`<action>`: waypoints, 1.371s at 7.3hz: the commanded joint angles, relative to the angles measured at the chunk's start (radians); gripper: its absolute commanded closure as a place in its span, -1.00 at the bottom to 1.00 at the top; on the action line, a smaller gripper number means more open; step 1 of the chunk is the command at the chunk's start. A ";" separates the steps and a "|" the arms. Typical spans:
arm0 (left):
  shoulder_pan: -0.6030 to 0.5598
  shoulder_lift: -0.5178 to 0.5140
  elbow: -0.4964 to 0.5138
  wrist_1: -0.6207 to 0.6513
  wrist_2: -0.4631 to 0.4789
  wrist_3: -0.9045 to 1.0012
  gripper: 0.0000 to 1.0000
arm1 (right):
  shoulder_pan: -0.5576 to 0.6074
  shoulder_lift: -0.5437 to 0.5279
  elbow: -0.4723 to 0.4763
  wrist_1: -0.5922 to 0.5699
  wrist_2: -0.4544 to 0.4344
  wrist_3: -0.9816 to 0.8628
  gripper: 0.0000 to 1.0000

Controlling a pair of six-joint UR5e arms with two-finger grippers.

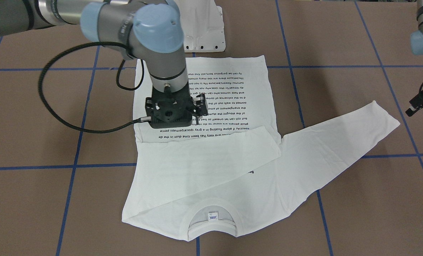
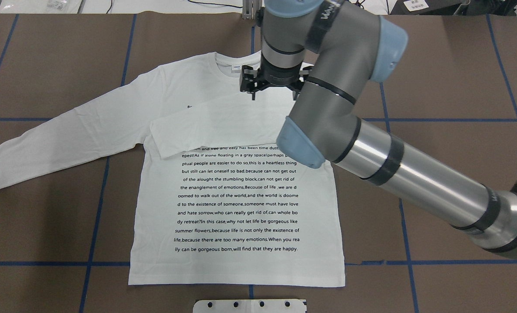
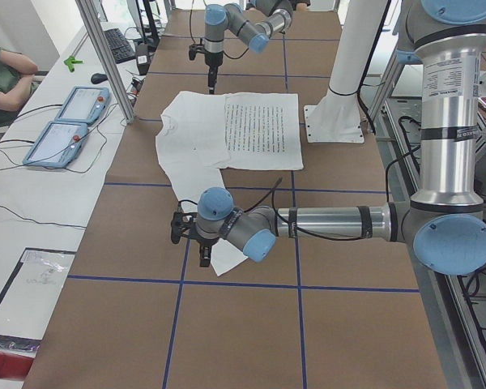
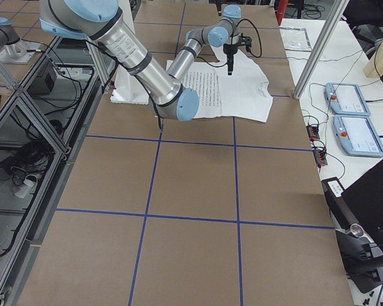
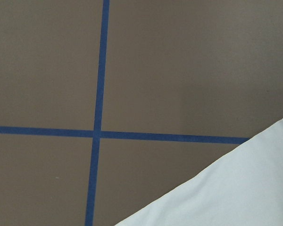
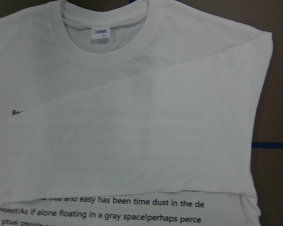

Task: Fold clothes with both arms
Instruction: 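Release the sleeve on the shirt and raise the right gripper, then move the left gripper to the sleeve cuff nearest it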

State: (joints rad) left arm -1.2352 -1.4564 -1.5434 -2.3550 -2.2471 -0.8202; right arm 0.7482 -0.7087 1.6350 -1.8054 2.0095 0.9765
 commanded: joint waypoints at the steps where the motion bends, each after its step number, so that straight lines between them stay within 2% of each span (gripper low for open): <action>1: 0.123 0.034 0.031 -0.085 0.122 -0.151 -1.00 | 0.089 -0.205 0.194 -0.118 0.081 -0.199 -1.00; 3: 0.138 0.033 0.122 -0.180 0.155 -0.145 -1.00 | 0.114 -0.311 0.270 -0.114 0.109 -0.251 -1.00; 4: 0.154 0.033 0.130 -0.187 0.155 -0.143 -1.00 | 0.114 -0.328 0.282 -0.109 0.124 -0.252 -1.00; 10: 0.195 0.025 0.147 -0.187 0.155 -0.139 -0.98 | 0.115 -0.325 0.282 -0.107 0.150 -0.252 -1.00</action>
State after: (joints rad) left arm -1.0412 -1.4298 -1.3985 -2.5418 -2.0928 -0.9604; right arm 0.8636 -1.0350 1.9169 -1.9130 2.1519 0.7241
